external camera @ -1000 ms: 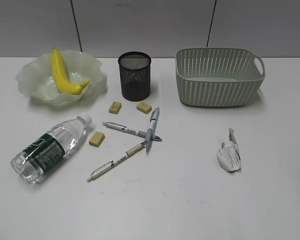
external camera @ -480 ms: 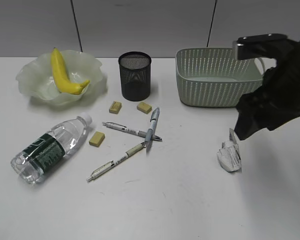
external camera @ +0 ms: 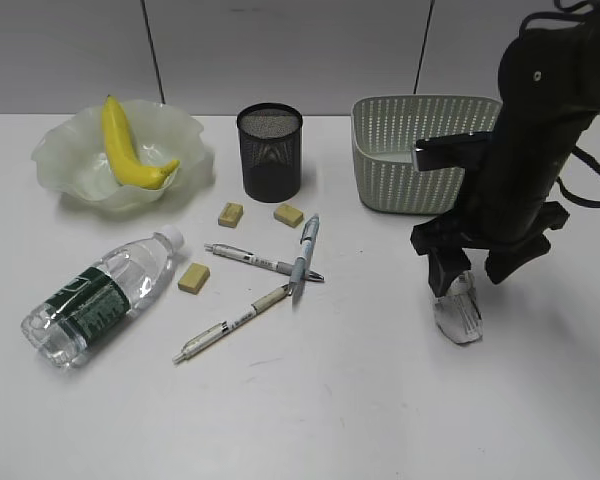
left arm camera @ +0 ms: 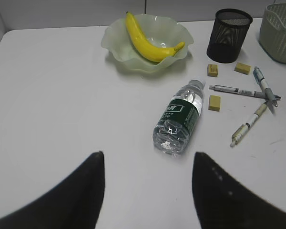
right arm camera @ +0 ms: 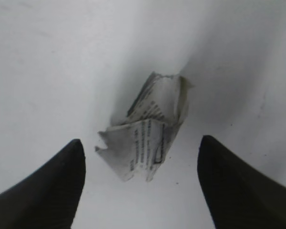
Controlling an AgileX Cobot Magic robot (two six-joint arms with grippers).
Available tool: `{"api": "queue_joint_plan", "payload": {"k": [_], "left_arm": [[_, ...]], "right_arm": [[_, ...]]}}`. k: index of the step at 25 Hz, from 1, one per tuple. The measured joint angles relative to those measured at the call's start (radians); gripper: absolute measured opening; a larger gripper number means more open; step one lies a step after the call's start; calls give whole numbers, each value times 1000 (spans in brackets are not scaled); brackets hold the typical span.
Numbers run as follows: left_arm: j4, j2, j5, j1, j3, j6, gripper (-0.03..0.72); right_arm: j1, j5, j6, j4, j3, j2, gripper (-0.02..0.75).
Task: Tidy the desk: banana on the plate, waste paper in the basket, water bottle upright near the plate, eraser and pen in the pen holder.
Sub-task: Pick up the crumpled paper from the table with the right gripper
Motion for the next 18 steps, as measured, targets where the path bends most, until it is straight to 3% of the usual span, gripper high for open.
{"api": "queue_joint_plan", "payload": {"k": [5,8,11,13,18], "left_arm": [[0,0,0,0,0,0,438],[0,0,0,0,0,0,438],[0,0,0,0,0,1,438],[0,0,0,0,0,1,438],[0,0,0,0,0,1,438]], "right_arm": [[0,-12,63,-54,-28,90,559],[0,-21,68,-54,-33,129,501],[0,-24,69,-51,-33,153,353],[0,-4,67,-49,-36,153,196],[0,56,49,-49,-65,145,193]]}}
